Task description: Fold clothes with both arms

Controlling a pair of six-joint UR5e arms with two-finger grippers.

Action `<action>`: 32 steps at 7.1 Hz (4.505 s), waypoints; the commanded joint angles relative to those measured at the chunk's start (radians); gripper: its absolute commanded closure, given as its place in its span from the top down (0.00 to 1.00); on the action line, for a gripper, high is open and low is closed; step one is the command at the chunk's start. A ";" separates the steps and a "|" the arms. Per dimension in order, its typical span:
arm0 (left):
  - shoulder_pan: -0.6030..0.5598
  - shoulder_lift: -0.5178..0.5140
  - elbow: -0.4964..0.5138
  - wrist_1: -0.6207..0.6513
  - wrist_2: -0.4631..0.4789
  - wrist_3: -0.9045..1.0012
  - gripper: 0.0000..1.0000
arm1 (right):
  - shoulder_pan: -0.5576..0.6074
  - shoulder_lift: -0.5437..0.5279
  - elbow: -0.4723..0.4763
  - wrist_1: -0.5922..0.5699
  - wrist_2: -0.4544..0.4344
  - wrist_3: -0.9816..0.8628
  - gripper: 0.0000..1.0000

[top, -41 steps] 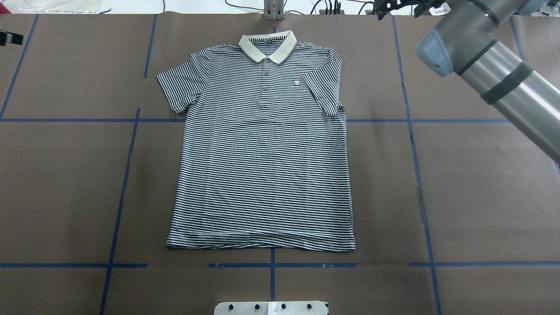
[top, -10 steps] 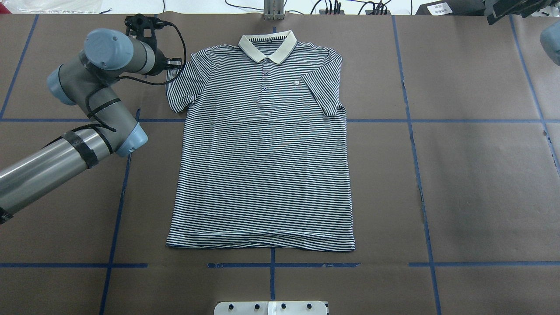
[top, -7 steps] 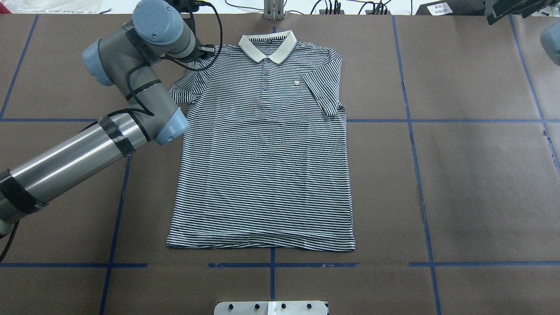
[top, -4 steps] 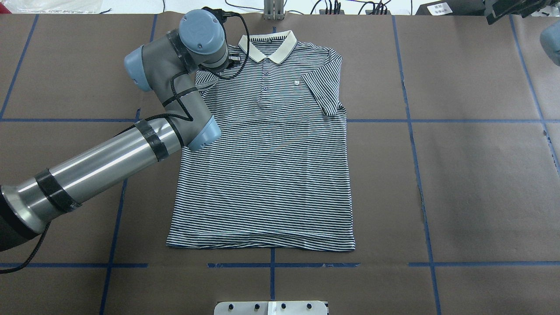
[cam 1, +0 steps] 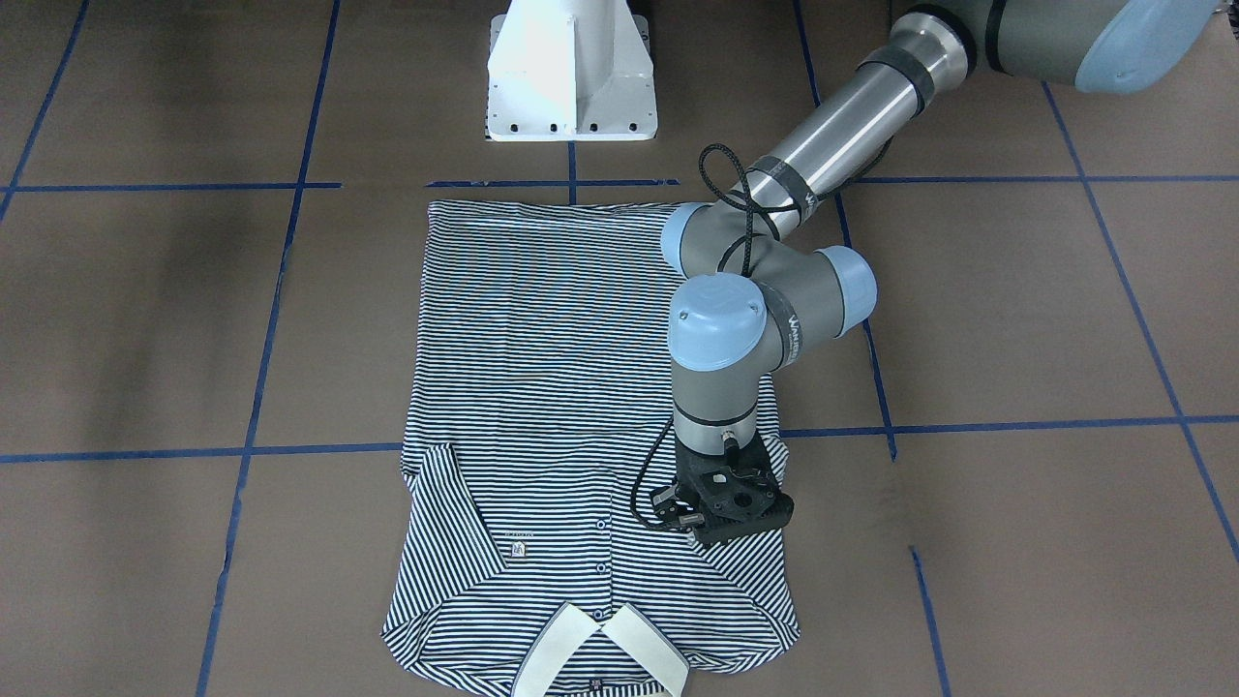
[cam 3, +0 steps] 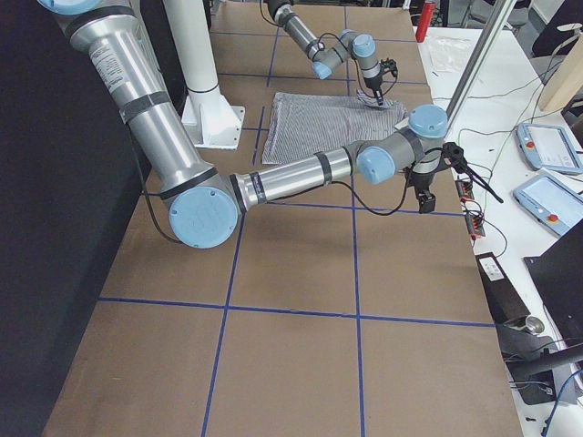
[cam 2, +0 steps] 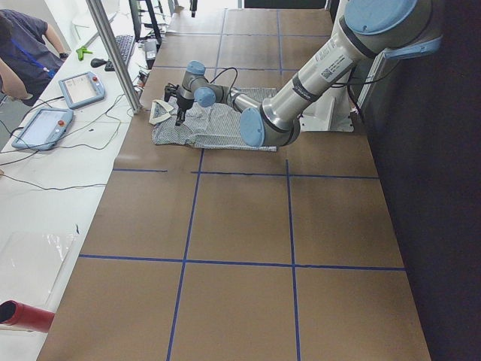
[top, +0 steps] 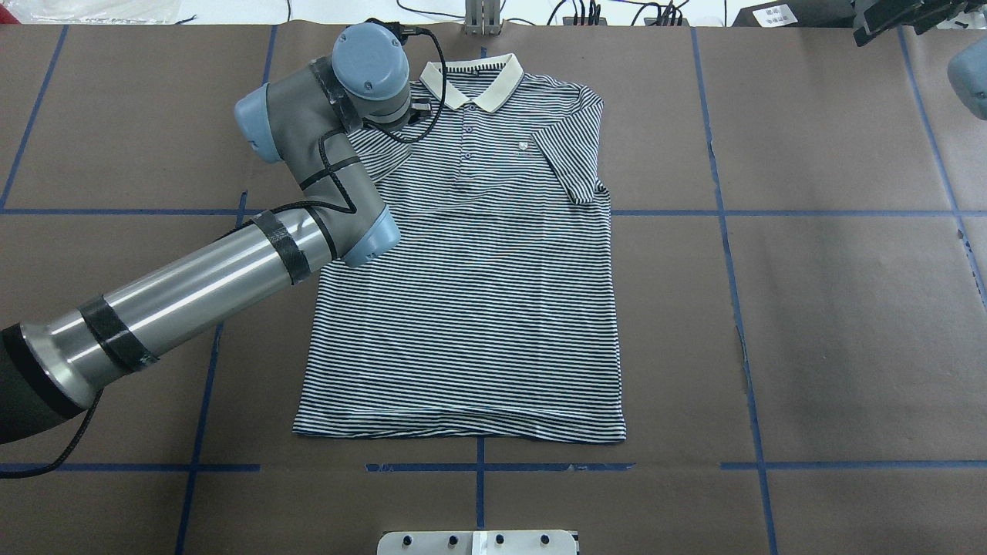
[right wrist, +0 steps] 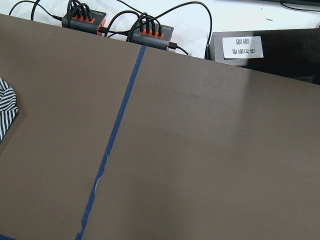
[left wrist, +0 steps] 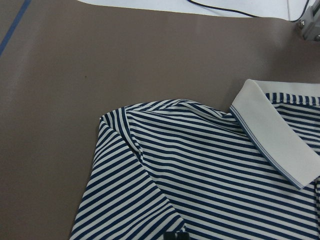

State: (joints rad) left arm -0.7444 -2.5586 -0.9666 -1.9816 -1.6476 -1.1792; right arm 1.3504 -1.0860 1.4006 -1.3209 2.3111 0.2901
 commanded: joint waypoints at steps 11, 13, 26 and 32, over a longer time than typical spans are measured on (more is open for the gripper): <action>0.181 0.696 -1.070 0.153 -0.116 0.060 1.00 | -0.924 -0.325 0.762 -0.007 -0.680 1.258 0.97; 0.287 0.761 -1.087 0.153 -0.072 -0.099 0.76 | -1.098 -0.356 0.778 -0.014 -0.850 1.347 0.95; 0.464 0.838 -1.023 0.150 -0.047 -0.201 0.49 | -1.113 -0.367 0.778 -0.012 -0.869 1.347 0.98; 0.493 0.828 -1.011 0.148 -0.049 -0.201 0.48 | -1.111 -0.367 0.778 -0.012 -0.871 1.348 0.98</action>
State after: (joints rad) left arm -0.2606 -1.7280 -1.9808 -1.8331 -1.6961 -1.3806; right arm 0.2386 -1.4527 2.1782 -1.3330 1.4405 1.6382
